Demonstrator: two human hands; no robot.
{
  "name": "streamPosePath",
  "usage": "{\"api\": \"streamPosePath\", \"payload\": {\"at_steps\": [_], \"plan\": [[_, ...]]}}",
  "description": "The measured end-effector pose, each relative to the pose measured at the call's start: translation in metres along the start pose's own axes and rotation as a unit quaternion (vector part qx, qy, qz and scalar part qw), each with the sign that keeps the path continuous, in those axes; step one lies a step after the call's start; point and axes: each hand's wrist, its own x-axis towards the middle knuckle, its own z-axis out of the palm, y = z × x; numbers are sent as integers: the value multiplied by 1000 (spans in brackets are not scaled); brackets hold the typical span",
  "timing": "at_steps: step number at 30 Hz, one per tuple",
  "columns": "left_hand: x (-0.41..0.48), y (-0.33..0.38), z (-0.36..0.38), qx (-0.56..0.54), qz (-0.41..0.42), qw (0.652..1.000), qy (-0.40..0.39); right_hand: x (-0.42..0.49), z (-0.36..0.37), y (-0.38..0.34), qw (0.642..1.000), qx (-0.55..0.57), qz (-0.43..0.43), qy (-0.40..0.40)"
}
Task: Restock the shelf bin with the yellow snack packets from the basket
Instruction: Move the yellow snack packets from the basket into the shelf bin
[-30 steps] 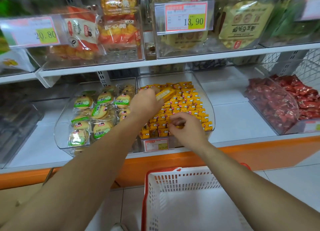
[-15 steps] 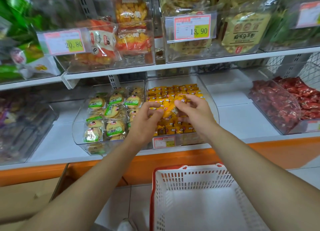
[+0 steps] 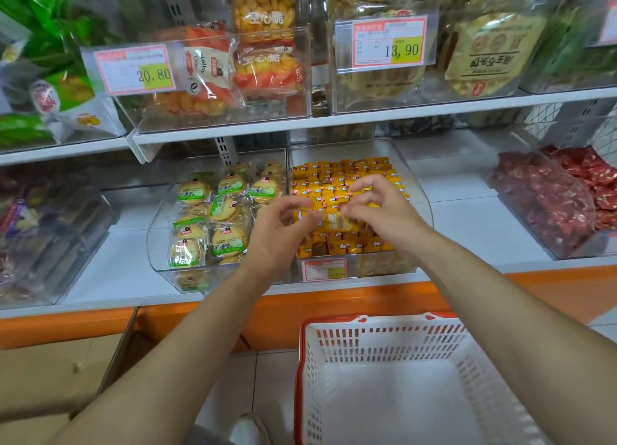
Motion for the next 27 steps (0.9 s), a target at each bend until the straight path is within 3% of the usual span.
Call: {"api": "streamPosePath", "payload": {"at_steps": [3,9,11,12,14,15,18,25,27], "plan": [[7,6,-1,-20,-16,999,34,-1,5,-4,990,-107,-34,-88],[22,3,1,48,34,998,22,3,9,-10,985,-127,-71,-88],[29,-2,-3,135,67,988,16,5,2,-5,987,-120,-81,-70],[34,-8,-7,247,104,963,8,6,-1,-2,989,-110,-80,-50],[40,-20,-14,473,182,862,-12,8,-9,6,995,-78,-62,-7],[43,-26,-15,534,205,819,-29,8,-13,9,997,-60,-50,8],[48,-37,-11,593,210,772,-88,8,-20,14,999,-31,-35,-2],[59,-43,-5,605,179,766,-121,10,-23,17,998,-41,-39,-42],[60,-43,-5,590,172,779,-125,9,-23,15,998,-41,-35,-45]]}}
